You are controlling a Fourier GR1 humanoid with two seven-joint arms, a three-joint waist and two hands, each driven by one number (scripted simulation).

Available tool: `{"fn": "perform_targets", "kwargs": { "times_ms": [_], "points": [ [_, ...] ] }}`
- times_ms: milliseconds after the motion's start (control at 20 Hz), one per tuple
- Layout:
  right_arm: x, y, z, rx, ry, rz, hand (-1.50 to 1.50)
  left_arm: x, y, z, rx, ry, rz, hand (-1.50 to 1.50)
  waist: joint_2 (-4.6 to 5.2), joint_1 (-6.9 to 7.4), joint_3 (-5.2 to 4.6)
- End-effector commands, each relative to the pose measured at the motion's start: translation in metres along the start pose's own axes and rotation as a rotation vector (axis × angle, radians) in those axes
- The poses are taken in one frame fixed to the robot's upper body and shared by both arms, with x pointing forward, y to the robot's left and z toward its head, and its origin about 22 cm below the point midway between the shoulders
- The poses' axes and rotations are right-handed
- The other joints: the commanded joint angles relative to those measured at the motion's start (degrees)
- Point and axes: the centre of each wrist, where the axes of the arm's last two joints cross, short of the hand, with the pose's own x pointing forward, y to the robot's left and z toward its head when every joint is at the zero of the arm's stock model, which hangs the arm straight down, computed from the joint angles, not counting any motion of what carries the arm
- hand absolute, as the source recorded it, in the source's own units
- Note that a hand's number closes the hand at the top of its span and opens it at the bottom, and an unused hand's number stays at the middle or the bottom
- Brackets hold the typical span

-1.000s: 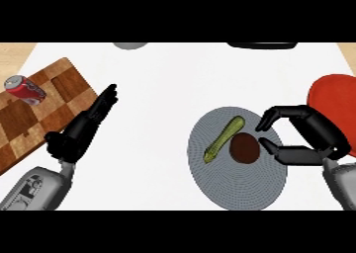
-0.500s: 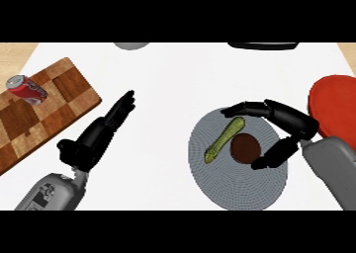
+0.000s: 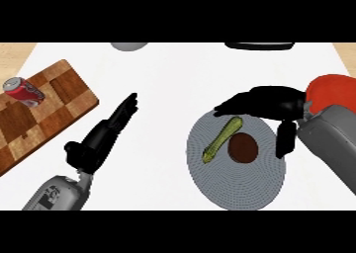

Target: Pick the cupcake from the placemat and place it in the bowl

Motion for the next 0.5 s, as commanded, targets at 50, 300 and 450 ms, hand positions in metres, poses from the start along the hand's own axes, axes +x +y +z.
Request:
{"fn": "perform_targets", "kwargs": {
  "times_ms": [50, 300, 450],
  "points": [
    [0.024, -0.021, -0.010, 0.238, 0.108, 0.080, -1.50, 0.006, 0.002, 0.008, 0.014, 0.015, 0.012, 0.00, -0.29, -1.09, 0.06],
    [0.031, -0.021, -0.023, 0.332, 0.134, 0.088, -1.50, 0.006, 0.004, 0.007, 0.018, -0.009, 0.009, 0.00, 0.02, -1.29, 0.10],
    [0.054, -0.004, -0.039, 0.330, 0.156, 0.122, -1.50, -0.003, -0.009, -0.003, 0.028, 0.003, -0.006, 0.00, -0.04, -1.98, 0.10]
  ]
}}
